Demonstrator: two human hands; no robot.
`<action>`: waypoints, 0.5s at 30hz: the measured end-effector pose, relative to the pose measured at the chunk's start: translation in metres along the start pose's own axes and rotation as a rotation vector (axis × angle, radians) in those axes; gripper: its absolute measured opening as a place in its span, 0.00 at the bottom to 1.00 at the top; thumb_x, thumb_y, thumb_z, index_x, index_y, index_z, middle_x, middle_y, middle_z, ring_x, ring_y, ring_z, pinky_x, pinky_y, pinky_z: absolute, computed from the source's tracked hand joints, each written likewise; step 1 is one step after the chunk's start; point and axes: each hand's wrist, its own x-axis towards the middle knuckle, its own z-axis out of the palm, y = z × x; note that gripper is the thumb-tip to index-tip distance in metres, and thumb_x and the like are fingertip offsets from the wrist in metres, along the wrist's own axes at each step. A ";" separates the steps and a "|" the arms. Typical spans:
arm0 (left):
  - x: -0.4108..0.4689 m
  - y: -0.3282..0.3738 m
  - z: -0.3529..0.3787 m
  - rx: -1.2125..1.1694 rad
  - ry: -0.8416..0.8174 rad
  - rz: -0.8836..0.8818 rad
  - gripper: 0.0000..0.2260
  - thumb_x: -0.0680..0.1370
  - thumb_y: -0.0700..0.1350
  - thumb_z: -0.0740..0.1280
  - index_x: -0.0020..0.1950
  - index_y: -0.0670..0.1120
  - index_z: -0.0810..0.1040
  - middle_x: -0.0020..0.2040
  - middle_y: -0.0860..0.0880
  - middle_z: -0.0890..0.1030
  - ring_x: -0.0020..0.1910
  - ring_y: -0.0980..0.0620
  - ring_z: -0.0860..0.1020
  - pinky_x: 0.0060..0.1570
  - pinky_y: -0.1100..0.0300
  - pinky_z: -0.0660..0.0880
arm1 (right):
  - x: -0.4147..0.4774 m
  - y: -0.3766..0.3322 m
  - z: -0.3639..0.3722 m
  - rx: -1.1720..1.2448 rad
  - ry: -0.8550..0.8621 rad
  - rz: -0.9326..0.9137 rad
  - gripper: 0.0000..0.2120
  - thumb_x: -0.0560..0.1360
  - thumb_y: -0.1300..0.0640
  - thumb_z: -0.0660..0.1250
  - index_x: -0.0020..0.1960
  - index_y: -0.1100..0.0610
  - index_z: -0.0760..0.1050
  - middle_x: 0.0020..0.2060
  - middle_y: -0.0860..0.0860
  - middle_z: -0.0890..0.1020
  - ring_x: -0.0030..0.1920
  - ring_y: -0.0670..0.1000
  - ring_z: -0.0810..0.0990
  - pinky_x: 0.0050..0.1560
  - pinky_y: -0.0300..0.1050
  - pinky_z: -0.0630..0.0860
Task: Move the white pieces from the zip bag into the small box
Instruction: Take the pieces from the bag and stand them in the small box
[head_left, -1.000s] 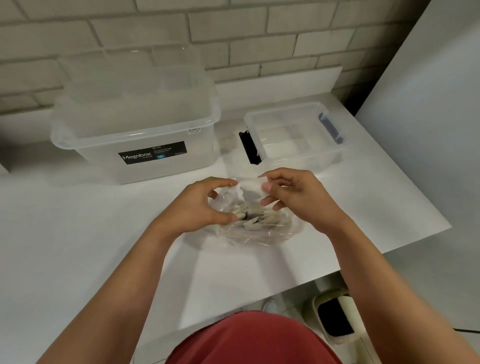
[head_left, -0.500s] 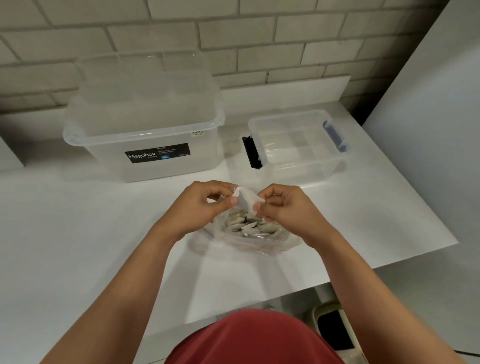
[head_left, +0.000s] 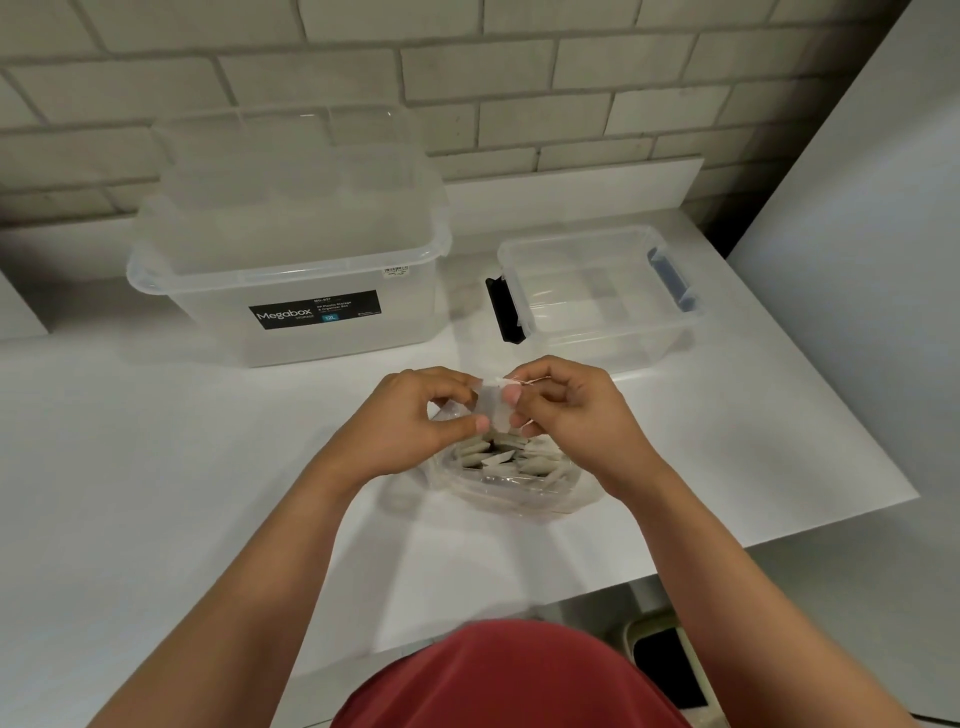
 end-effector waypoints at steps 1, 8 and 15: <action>0.000 0.000 0.000 -0.031 0.011 -0.011 0.03 0.73 0.51 0.78 0.44 0.54 0.86 0.58 0.60 0.84 0.49 0.58 0.80 0.58 0.58 0.75 | 0.000 0.001 -0.001 -0.007 -0.003 0.002 0.02 0.79 0.59 0.73 0.50 0.56 0.84 0.38 0.57 0.87 0.40 0.54 0.86 0.45 0.46 0.83; -0.002 0.001 -0.001 -0.009 0.003 -0.054 0.13 0.72 0.48 0.79 0.56 0.57 0.86 0.60 0.65 0.83 0.52 0.61 0.81 0.56 0.66 0.74 | -0.003 0.006 -0.016 -0.399 0.054 -0.205 0.02 0.77 0.55 0.75 0.48 0.51 0.87 0.40 0.42 0.87 0.42 0.41 0.85 0.48 0.35 0.80; -0.007 -0.002 -0.001 0.001 0.028 -0.104 0.18 0.74 0.42 0.76 0.61 0.58 0.84 0.61 0.67 0.81 0.52 0.66 0.79 0.53 0.75 0.70 | -0.006 0.022 -0.012 -0.701 -0.013 -0.268 0.05 0.77 0.57 0.73 0.51 0.49 0.82 0.43 0.43 0.87 0.41 0.44 0.86 0.48 0.47 0.82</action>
